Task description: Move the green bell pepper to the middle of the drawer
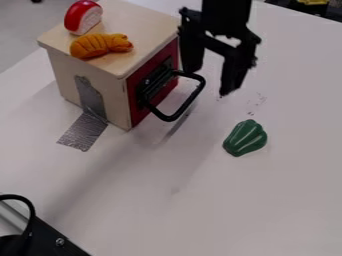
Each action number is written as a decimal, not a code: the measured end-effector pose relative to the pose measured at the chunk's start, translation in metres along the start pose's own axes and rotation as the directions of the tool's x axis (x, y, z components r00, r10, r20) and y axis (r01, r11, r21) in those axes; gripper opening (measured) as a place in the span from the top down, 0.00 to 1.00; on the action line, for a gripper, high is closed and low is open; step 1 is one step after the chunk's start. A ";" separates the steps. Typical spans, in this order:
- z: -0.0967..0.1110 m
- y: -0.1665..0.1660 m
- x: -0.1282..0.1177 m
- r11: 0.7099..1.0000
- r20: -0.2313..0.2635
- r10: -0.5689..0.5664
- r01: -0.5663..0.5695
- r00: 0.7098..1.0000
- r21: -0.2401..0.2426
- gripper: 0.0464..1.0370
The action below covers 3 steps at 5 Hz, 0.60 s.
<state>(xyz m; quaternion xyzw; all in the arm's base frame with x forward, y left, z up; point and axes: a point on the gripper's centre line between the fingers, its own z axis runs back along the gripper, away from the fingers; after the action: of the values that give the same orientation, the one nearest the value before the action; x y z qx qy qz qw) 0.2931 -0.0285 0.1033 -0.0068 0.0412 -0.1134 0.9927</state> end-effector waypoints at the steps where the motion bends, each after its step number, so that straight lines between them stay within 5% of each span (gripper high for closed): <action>1: -0.028 -0.009 0.014 0.998 -0.005 0.055 -0.055 0.998 0.042 0.04; 3: -0.072 -0.016 0.038 0.980 -0.011 0.194 -0.194 0.981 0.051 0.04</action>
<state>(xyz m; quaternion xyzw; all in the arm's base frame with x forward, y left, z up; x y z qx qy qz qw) 0.3207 -0.0534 0.0292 0.0227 0.0466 -0.0172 0.9985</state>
